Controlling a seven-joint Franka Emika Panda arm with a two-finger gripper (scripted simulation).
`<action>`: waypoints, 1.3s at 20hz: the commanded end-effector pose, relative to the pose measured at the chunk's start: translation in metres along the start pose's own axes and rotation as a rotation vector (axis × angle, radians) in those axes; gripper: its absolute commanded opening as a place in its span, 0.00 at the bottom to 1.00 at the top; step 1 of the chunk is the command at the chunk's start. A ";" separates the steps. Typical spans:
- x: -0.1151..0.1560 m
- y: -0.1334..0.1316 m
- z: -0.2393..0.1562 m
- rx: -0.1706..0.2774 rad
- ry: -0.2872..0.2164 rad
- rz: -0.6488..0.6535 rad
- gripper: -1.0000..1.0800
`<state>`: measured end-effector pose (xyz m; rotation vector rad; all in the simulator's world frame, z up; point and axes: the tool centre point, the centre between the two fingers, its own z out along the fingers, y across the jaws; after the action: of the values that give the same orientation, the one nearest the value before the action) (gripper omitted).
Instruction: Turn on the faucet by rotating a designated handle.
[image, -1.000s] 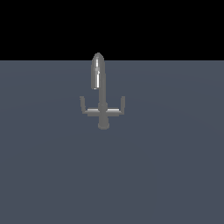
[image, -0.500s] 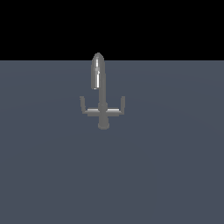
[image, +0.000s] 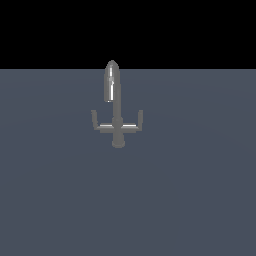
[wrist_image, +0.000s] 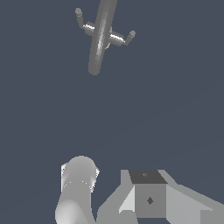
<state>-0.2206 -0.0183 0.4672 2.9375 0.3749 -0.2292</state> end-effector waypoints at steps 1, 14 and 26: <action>0.007 0.003 0.001 -0.034 -0.035 -0.076 0.00; 0.049 0.014 0.007 -0.177 -0.244 -0.484 0.00; 0.094 0.018 0.015 -0.251 -0.459 -0.855 0.00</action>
<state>-0.1335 -0.0168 0.4411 2.2565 1.3682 -0.8184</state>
